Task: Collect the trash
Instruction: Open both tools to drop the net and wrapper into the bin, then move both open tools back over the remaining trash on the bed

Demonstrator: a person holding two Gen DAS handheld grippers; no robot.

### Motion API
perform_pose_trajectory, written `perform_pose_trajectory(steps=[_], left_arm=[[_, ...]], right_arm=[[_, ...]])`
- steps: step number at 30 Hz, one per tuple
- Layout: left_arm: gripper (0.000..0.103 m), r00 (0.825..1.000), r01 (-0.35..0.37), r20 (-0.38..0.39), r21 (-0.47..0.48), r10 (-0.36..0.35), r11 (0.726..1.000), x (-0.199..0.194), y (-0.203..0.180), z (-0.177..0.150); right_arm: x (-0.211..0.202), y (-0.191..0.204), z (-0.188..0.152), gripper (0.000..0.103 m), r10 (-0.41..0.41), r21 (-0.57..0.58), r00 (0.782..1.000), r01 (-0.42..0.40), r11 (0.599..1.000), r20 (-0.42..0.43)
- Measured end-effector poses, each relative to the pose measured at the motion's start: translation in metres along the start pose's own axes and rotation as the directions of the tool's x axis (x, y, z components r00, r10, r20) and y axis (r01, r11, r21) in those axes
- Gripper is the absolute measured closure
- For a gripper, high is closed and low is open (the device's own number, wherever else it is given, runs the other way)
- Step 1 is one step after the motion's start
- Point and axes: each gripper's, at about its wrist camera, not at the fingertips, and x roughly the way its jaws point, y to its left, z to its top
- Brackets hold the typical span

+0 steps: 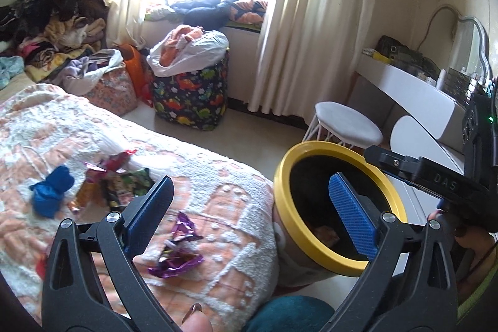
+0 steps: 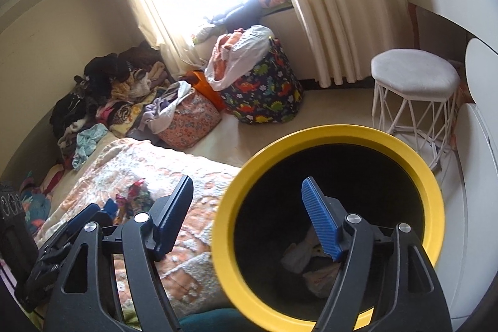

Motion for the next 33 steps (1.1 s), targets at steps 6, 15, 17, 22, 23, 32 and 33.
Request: perform_pose_trajectory(steps=[6, 15, 17, 22, 23, 32, 33], left_arm=[[0.011, 0.999, -0.030, 0.036, -0.022, 0.031, 0.999, -0.013, 0.015, 0.005], [0.011, 0.995, -0.072, 0.058, -0.062, 0.075, 0.995, -0.026, 0.040, 0.008], [0.011, 0.995, -0.080, 0.058, -0.073, 0.085, 0.994, -0.028, 0.047, 0.007], [0.011, 0.991, -0.106, 0.066, -0.099, 0.113, 0.989, -0.034, 0.060, 0.007], [0.011, 0.991, -0.112, 0.067, -0.103, 0.119, 0.988, -0.035, 0.064, 0.006], [0.011, 0.981, -0.177, 0.045, -0.168, 0.187, 0.970, -0.036, 0.100, 0.003], [0.011, 0.980, -0.185, 0.041, -0.175, 0.195, 0.967, -0.036, 0.105, 0.003]], right_arm=[[0.000, 0.019, -0.004, 0.032, 0.022, -0.032, 1.000, -0.022, 0.999, -0.004], [0.003, 0.050, -0.015, 0.030, 0.055, -0.088, 0.998, -0.057, 0.995, -0.023], [0.004, 0.056, -0.017, 0.030, 0.064, -0.099, 0.998, -0.066, 0.993, -0.029], [0.008, 0.073, -0.024, 0.029, 0.083, -0.122, 0.995, -0.088, 0.989, -0.049], [0.008, 0.076, -0.026, 0.029, 0.086, -0.128, 0.995, -0.093, 0.987, -0.054], [0.016, 0.104, -0.042, 0.028, 0.114, -0.175, 0.988, -0.130, 0.976, -0.101], [0.018, 0.107, -0.044, 0.028, 0.116, -0.182, 0.987, -0.134, 0.974, -0.107]])
